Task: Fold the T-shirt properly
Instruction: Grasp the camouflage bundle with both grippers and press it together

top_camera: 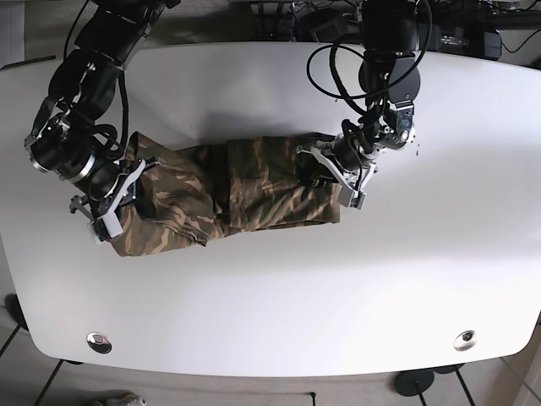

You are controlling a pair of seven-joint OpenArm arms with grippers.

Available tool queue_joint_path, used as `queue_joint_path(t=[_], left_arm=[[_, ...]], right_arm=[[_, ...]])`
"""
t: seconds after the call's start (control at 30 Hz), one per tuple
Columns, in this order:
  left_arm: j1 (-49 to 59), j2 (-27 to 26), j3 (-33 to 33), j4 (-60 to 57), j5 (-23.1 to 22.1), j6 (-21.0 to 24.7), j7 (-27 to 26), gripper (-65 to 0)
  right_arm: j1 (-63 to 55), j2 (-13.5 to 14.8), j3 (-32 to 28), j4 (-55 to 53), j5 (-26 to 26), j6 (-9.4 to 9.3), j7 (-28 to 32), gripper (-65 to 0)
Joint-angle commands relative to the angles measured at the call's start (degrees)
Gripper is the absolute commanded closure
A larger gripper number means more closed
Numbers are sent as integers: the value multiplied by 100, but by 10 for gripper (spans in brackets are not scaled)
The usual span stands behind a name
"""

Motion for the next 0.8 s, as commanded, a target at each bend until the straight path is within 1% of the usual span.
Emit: queue_joint_path(t=[0.03, 0.07, 0.1, 0.13, 0.2, 0.23, 0.27, 0.33, 0.4, 0.43, 0.47, 0.7, 0.77, 0.8], left_arm=[[-100, 191, 10, -92, -11, -22, 28, -68], [-171, 288, 10, -188, -11, -22, 28, -68], [-188, 341, 10, -268, -11, -22, 28, -68], [-197, 384, 10, -382, -20, -22, 19, -68], [-197, 481, 10, -443, -20, -22, 19, -68], [-197, 516, 10, -443, -20, -22, 19, -68], [-197, 552, 10, -443, -20, -22, 19, -68], [-197, 587, 10, -443, -20, -22, 19, -68], [-197, 587, 10, -417, -20, -22, 19, -68], [-197, 587, 10, -417, -20, -22, 19, -68], [-197, 587, 10, -417, -20, -22, 19, -68], [-206, 578, 1, -408, -29, -22, 19, -68], [-206, 578, 1, -408, -29, -22, 19, -68], [-206, 578, 1, -408, -29, -22, 19, -68]], right_arm=[[117, 3, -246, 126, 149, 32, 134, -17], [117, -103, -457, 126, 149, 32, 134, -17], [117, -191, -572, 126, 122, 32, 134, -17], [117, -340, -695, 126, 105, 32, 134, -17], [117, -507, -879, 118, 96, 32, 134, -17], [117, -569, -994, 109, 87, 32, 213, -17], [117, -630, -1231, 91, 70, 32, 371, -17], [231, -745, -1697, -32, -379, 32, 521, -17], [345, -859, -2092, -260, -1012, 32, 679, -19], [372, -868, -2251, -348, -1196, 32, 872, -19], [363, -833, -2506, -498, -1416, 32, 1215, -19], [372, -833, -3218, -1526, -2436, 32, 2226, -22], [372, -868, -3297, -1693, -2682, 32, 2393, -49], [372, -885, -3297, -1781, -2761, 32, 2499, -109]])
